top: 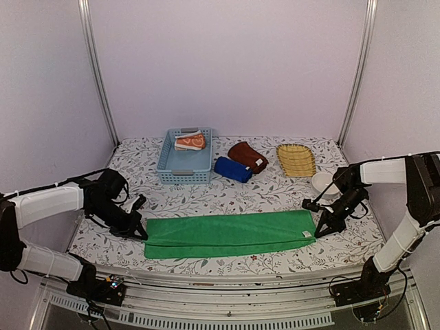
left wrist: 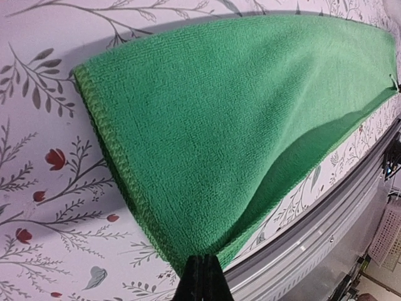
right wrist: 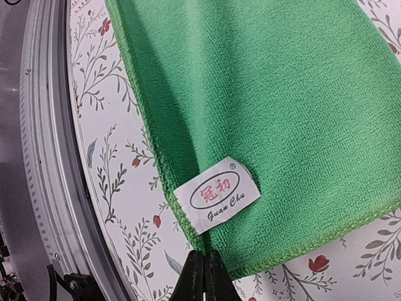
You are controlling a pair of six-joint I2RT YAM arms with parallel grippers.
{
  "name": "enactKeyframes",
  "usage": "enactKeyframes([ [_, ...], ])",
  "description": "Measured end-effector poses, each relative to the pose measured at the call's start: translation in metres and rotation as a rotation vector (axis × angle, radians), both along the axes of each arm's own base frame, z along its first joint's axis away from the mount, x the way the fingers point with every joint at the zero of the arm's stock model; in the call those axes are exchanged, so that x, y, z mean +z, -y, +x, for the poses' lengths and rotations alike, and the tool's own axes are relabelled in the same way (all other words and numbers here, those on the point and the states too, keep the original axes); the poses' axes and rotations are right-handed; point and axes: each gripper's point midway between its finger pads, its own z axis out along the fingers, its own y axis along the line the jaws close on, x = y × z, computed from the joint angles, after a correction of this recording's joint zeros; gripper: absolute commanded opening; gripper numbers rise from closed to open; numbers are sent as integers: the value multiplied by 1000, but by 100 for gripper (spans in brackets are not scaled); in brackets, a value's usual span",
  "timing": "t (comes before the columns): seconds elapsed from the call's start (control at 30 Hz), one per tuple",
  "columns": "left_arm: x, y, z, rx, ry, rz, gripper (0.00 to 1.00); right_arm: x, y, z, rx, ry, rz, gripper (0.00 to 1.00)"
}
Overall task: Roll the towels
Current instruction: Fold the towel at the center of the board, then move the towel to the center of the board.
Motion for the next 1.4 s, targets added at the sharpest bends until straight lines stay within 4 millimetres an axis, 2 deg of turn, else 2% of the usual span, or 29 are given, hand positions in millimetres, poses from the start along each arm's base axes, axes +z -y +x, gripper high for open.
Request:
enactKeyframes([
  [0.13, -6, -1, -9, -10, -27, 10, 0, 0, 1, -1, 5, 0, -3, 4],
  [0.23, -12, -1, -19, -24, -55, 21, 0, 0, 1, -2, 11, 0, -7, 8],
  [0.3, -13, -1, -22, -33, -63, 25, 10, 2, 2, -3, 18, 6, -7, 15],
  [0.33, -15, 0, -25, -41, -75, 30, 21, 3, 4, -8, 32, 20, -12, 28],
  [0.4, -15, -1, -25, -42, -76, 40, 29, 3, 5, -8, 35, 22, -15, 31],
  [0.47, -12, -2, -21, -36, -71, 59, 32, 5, 6, -9, 42, 27, -19, 34],
  [0.53, 0, -1, -9, -32, -33, 68, 32, 10, 6, -8, 46, 42, -19, 34],
  [0.7, 53, 6, 35, -12, 137, 71, 32, 41, 3, 9, 37, 141, -6, 34],
  [0.77, 70, 8, 51, 1, 203, 73, 24, 53, -1, 23, 13, 183, 13, 34],
  [0.83, 72, 11, 61, 8, 217, 72, 16, 61, -6, 41, -29, 227, 28, 34],
  [0.97, 39, 19, 73, 8, 132, 98, 5, 70, -14, 83, -141, 251, 40, 28],
  [1.07, 14, 24, 79, 18, 80, 112, 0, 62, -20, 112, -213, 243, 32, 24],
  [1.2, -6, 26, 81, 46, 50, 114, 0, 44, -23, 115, -252, 201, -3, 21],
  [1.37, -46, 17, 81, 93, -20, 189, 0, 18, -35, 104, -238, 147, -57, 20],
  [1.4, -50, 16, 83, 104, -25, 192, 0, 12, -37, 101, -234, 135, -75, 17],
])
